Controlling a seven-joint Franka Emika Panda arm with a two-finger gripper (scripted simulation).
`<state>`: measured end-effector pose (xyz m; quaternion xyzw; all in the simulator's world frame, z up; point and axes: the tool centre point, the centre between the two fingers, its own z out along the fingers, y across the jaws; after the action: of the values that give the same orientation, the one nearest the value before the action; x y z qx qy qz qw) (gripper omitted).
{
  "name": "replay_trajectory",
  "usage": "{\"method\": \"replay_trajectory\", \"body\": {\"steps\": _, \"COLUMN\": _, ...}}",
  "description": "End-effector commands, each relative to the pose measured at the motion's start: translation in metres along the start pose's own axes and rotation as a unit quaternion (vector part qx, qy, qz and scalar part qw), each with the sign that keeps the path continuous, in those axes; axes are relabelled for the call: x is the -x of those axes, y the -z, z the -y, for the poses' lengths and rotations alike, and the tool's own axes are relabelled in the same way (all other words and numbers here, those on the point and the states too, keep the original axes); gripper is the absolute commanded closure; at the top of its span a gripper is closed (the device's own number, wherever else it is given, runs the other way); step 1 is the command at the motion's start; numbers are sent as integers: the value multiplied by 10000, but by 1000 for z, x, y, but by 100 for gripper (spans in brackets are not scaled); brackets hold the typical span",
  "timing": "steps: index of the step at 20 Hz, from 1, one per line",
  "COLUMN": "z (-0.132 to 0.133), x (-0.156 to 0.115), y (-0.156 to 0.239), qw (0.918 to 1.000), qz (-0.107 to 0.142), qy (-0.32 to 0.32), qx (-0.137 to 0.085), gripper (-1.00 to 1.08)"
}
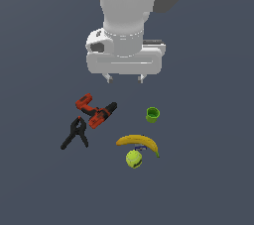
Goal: Pick up a designated object from a clutter of objects.
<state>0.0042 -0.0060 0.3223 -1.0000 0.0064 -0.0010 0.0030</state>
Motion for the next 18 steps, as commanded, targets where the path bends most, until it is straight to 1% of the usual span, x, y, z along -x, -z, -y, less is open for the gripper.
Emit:
{"method": "replay_trajectory", "body": {"steps": 1, "z": 0, "x": 0, "y": 0, "qw": 10000, "qz": 0, "qy": 0, "qx": 0, "gripper": -60}}
{"method": "replay_trajectory", "body": {"steps": 8, "z": -2, "x": 2, "y": -7, "qw": 10000, "qz": 78, "qy": -6, "qx": -61, "gripper": -60}}
{"method": "replay_trajectory", "body": {"steps": 13, "z": -2, "x": 2, "y": -11, "qw": 9999, "qz": 69, "qy": -51, "qx": -67, "gripper": -60}}
{"method": "replay_trajectory", "body": {"steps": 18, "z": -4, "x": 2, "y": -26, "qw": 9997, "qz": 55, "qy": -221, "qx": -103, "gripper": -60}}
